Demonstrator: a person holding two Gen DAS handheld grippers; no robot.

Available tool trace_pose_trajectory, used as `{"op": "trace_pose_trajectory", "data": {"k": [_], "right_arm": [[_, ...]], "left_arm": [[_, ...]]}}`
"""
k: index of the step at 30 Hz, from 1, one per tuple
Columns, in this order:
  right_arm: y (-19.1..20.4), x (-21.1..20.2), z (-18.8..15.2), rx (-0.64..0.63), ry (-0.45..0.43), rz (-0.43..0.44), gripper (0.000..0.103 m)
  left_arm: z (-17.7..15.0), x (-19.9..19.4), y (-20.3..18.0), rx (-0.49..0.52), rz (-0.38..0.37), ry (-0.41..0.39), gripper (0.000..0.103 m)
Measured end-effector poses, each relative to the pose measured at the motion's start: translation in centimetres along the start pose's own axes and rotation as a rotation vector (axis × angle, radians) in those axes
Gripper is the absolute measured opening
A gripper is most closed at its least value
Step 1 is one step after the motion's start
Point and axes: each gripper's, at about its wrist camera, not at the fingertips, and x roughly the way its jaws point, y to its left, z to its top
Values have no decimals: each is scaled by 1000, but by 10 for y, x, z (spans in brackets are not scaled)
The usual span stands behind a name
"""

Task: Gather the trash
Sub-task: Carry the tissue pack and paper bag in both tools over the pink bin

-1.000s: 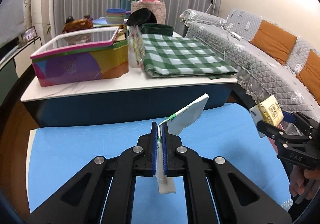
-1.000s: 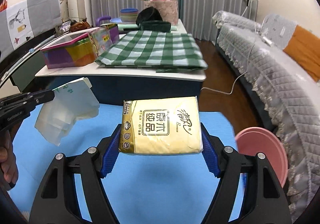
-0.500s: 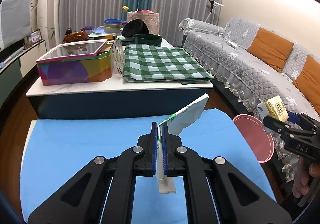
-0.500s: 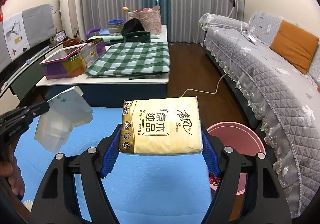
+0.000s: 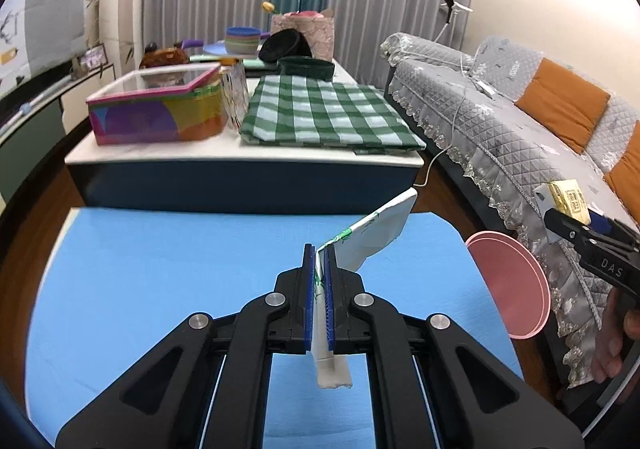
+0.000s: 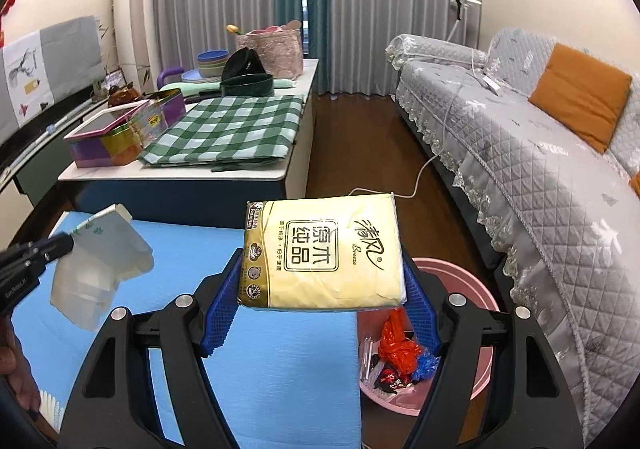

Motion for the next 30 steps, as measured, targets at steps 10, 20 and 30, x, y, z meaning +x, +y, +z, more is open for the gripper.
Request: {"op": "trace_pose_trajectory", "data": {"k": [10,20,30], "right_arm": [[-34,10,-10,0,-19,-35,72],[-66,27,-14,24,-1,-71,72],[-104,37,-24,57,23,-118,72]], "left_arm": [[-12,19,-33,-10,23,15,4],[-10,45,-71,36,-10,34,4],[-3,69,-105,19,-65,44,4]]}}
